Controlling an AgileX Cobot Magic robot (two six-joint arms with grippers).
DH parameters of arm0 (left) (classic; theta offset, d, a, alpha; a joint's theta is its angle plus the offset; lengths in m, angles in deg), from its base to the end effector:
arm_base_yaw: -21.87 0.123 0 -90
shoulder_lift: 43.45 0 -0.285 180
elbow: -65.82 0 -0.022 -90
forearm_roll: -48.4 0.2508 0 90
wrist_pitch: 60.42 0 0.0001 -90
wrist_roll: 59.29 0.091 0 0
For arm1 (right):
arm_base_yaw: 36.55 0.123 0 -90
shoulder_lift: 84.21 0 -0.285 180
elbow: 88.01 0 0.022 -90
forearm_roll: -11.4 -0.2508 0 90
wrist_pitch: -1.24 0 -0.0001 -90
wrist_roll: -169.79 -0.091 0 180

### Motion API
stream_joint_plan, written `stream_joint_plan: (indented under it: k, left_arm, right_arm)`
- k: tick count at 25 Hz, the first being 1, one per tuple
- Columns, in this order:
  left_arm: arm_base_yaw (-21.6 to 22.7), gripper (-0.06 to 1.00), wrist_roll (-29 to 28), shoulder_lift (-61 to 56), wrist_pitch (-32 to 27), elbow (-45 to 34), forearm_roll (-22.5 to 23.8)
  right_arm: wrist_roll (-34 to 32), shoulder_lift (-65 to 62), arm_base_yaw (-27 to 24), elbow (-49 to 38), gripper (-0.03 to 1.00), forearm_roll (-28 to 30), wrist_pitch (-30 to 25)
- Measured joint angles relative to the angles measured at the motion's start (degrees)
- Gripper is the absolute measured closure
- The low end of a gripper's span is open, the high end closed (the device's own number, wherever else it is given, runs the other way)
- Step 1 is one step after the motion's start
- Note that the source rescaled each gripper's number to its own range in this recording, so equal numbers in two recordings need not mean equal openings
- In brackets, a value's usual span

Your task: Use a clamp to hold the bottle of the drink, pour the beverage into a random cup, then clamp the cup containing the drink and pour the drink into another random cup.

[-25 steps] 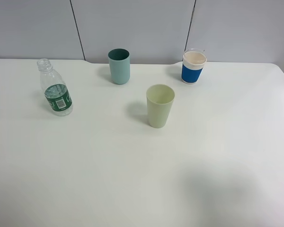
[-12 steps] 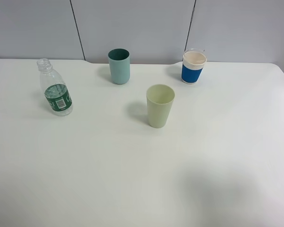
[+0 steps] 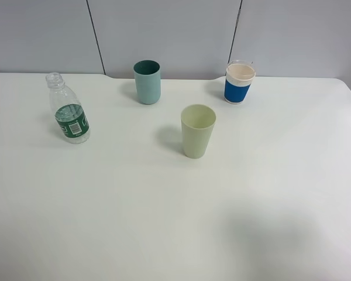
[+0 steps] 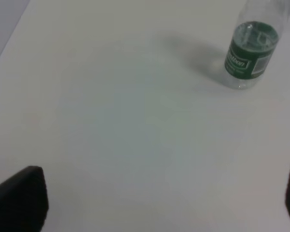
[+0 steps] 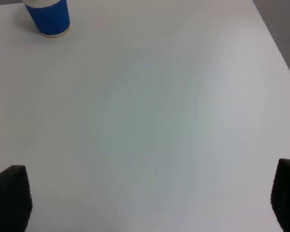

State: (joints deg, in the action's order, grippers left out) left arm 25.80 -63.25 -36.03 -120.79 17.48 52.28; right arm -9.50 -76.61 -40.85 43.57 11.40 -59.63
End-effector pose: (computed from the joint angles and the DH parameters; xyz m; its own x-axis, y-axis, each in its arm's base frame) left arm -0.0065 0.0049 0.2791 -0.4339 -0.0654 -0.8986 -0.1367 0.9906 -0.0061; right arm -0.0057 0.0004 0.2779 -0.4519 0.0216 -0.8918 0.0694 0.9975 -0.0111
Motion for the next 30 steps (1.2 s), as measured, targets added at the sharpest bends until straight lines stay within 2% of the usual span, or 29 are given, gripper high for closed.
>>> stream_joint_plan:
  k: [14, 21, 30]
  left_arm:
    - [0.0, -0.05, 0.0, 0.0, 0.0, 0.0, 0.0]
    - [0.0, -0.06, 0.0, 0.0, 0.0, 0.0, 0.0]
    - [0.0, -0.06, 0.0, 0.0, 0.0, 0.0, -0.07]
  right_arm:
    - [0.0, 0.1, 0.0, 0.55, -0.03, 0.0, 1.22]
    - [0.55, 10.07, 0.0, 4.51, -0.03, 0.0, 8.21]
    - [8.9, 27.54, 0.0, 10.37, -0.03, -1.79, 20.67]
